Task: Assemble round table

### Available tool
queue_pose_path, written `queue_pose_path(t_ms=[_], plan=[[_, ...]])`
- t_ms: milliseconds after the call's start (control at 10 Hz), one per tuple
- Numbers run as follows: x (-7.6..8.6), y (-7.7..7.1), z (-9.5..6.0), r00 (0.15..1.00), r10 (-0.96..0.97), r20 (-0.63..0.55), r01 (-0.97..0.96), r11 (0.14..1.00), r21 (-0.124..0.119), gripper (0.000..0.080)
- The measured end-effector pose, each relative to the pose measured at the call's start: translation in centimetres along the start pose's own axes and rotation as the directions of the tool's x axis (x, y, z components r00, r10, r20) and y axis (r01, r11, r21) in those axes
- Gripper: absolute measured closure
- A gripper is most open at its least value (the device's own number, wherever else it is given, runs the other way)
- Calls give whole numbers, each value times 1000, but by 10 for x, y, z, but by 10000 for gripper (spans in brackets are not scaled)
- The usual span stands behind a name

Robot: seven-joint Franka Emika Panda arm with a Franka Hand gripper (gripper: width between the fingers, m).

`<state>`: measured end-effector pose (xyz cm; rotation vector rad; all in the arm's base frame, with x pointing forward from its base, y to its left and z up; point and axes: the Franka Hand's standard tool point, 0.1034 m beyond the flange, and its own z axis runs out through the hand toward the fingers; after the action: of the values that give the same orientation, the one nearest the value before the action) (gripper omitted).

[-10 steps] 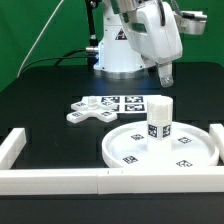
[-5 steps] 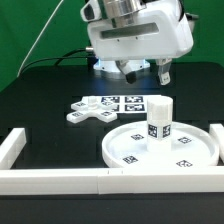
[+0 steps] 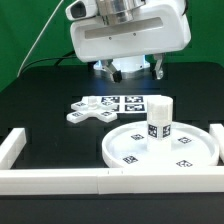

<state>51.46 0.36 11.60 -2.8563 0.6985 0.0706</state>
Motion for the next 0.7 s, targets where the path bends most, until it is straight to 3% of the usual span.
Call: queue_pose_path(t_ms=[200, 600, 700], plan=[[-10, 16, 12, 999, -36, 23, 37, 999, -19, 151], [-17, 73, 20, 998, -48, 37, 50, 997, -62, 151], [-17, 70, 20, 998, -49, 40, 52, 997, -61, 151]])
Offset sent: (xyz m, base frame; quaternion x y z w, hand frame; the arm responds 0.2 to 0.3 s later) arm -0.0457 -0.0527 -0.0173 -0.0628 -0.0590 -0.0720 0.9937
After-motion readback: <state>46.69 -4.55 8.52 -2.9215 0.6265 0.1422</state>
